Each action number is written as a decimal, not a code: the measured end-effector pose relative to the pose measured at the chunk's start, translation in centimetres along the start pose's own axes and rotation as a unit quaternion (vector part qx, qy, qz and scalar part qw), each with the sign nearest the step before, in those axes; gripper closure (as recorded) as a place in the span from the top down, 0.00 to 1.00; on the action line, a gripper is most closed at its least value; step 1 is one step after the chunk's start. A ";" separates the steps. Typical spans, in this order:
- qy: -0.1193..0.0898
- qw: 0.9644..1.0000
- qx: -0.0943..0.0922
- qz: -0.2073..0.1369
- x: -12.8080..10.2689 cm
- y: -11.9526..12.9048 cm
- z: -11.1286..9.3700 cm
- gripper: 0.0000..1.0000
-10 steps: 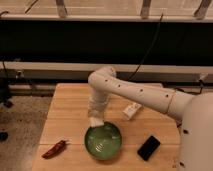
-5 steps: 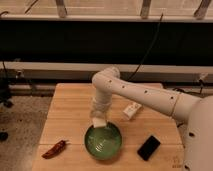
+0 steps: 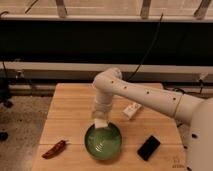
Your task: Place the white sponge in the ceramic bowl
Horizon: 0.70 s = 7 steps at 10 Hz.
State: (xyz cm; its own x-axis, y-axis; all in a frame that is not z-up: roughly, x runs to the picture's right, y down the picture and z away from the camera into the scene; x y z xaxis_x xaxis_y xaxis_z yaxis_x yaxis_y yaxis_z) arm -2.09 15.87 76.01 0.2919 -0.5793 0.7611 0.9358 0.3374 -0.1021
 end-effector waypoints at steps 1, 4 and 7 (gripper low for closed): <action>0.000 1.000 0.000 0.000 0.0 0.1 0.0 0.00; -0.002 1.000 -0.001 -0.001 -0.1 0.6 0.3 0.00; -0.002 1.000 -0.001 -0.001 -0.2 1.1 0.4 0.00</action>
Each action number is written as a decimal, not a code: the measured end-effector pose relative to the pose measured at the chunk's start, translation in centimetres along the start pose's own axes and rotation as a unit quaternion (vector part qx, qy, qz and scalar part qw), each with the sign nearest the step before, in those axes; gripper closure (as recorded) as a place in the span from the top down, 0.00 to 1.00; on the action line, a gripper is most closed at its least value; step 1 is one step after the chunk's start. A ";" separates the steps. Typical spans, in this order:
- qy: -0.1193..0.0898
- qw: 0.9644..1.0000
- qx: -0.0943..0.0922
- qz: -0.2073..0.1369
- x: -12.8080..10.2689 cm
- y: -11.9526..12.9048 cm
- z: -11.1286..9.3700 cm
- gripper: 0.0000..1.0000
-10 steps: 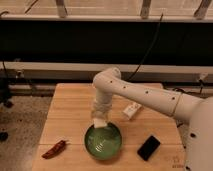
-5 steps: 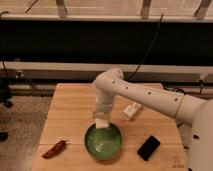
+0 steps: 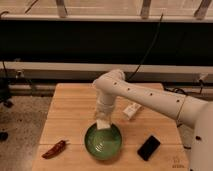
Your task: Place the white sponge in the ceramic bowl
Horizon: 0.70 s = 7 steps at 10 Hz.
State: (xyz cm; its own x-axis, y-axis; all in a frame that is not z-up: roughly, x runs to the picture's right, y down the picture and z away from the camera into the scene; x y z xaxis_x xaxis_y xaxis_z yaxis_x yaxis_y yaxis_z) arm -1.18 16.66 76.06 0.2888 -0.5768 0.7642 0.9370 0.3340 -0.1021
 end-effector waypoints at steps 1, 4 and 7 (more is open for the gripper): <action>0.000 1.000 0.000 0.000 0.0 0.1 0.0 0.00; -0.001 1.000 -0.001 -0.002 -0.1 0.6 0.1 0.00; -0.002 1.000 -0.001 -0.002 0.0 0.9 0.3 0.00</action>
